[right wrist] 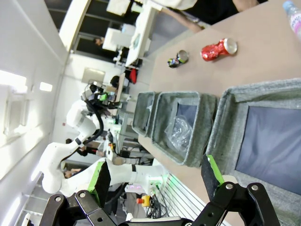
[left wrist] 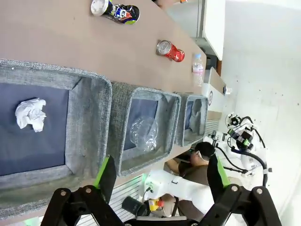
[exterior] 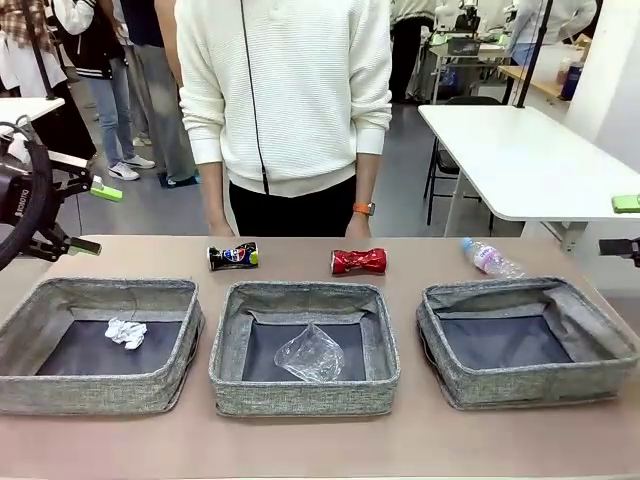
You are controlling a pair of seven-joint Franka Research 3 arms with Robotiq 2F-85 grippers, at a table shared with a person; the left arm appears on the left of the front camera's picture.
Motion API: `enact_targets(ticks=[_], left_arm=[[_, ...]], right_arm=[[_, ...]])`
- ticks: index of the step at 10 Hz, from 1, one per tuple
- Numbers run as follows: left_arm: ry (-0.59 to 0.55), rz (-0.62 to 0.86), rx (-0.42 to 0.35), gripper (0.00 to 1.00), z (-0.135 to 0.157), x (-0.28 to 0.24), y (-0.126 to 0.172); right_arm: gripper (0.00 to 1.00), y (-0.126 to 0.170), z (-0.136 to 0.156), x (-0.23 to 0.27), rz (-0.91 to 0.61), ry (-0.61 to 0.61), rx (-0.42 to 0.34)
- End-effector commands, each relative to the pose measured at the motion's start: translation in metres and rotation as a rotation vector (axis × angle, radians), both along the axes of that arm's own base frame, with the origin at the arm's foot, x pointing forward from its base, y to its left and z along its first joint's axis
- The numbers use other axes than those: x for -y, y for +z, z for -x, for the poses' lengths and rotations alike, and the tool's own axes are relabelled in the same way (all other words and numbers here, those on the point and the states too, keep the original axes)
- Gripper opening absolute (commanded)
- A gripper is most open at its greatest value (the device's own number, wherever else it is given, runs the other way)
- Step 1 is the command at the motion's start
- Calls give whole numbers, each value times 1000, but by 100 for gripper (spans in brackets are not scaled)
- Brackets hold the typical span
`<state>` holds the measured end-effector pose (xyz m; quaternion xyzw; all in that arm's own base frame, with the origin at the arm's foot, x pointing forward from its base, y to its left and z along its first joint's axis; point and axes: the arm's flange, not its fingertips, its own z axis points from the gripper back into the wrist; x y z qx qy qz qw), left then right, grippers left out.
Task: Sort the waste into the appropriate baskets.
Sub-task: Pick up the waste item pointed out by the person.
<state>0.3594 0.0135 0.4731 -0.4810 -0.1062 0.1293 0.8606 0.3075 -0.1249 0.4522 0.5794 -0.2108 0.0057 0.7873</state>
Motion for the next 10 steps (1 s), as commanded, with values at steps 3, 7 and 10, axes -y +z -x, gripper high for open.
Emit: enact_targets(ticks=[3, 7, 10], left_arm=[[-7, 21, 27, 100, -1, -3, 0], [-7, 21, 27, 100, -1, -3, 0], [-7, 21, 27, 100, -1, -3, 0]], right_arm=[[100, 3, 1, 0, -7, 0, -13], [100, 3, 1, 0, -7, 0, -13], [100, 3, 1, 0, -7, 0, -13]])
